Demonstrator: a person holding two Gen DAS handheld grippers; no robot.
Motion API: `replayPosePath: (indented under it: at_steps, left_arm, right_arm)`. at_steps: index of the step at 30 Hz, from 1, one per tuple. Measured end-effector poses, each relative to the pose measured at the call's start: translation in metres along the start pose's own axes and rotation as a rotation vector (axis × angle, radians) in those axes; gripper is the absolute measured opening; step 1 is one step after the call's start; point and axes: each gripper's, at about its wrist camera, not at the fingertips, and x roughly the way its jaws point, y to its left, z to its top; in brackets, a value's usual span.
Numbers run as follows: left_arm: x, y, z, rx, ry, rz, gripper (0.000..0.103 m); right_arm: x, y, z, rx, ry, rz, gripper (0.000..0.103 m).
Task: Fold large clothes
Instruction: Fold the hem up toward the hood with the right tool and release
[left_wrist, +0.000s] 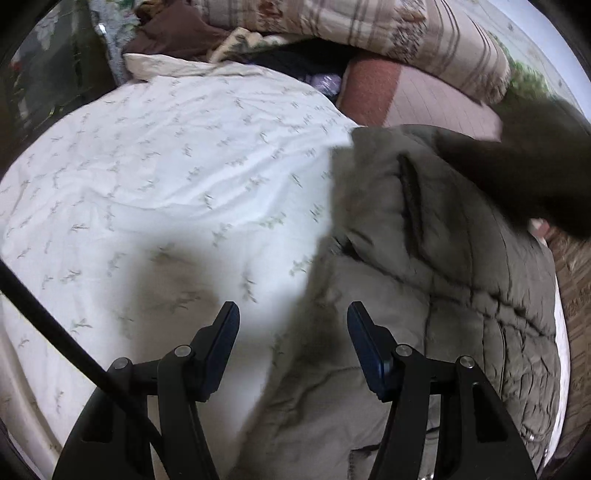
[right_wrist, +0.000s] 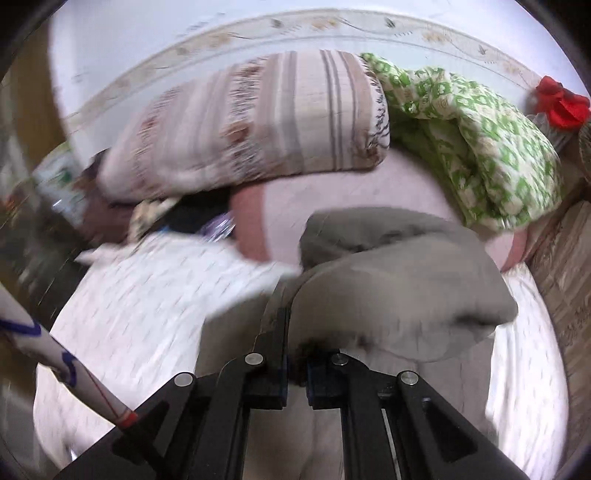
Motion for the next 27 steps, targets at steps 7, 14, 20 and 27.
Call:
replayPosePath:
  at_steps: [7, 14, 20, 27]
  left_arm:
    - [-0.001, 0.021, 0.007, -0.065, -0.009, 0.022, 0.060]
    - [0.005, 0.016, 0.003, -0.046, 0.008, 0.041, 0.060]
    - [0.007, 0.016, 0.003, -0.047, 0.018, 0.034, 0.060]
    - [-0.001, 0.017, 0.002, -0.044, -0.001, 0.017, 0.060]
  right_arm:
    - [-0.003, 0.003, -0.157, 0.042, 0.165, 0.041, 0.007]
    - [0.122, -0.028, -0.189, 0.208, 0.324, -0.007, 0.008]
    - [0.079, -0.019, -0.176, 0.176, 0.234, 0.026, 0.038]
    - [0.012, -0.014, -0.183, 0.055, 0.214, 0.024, 0.076]
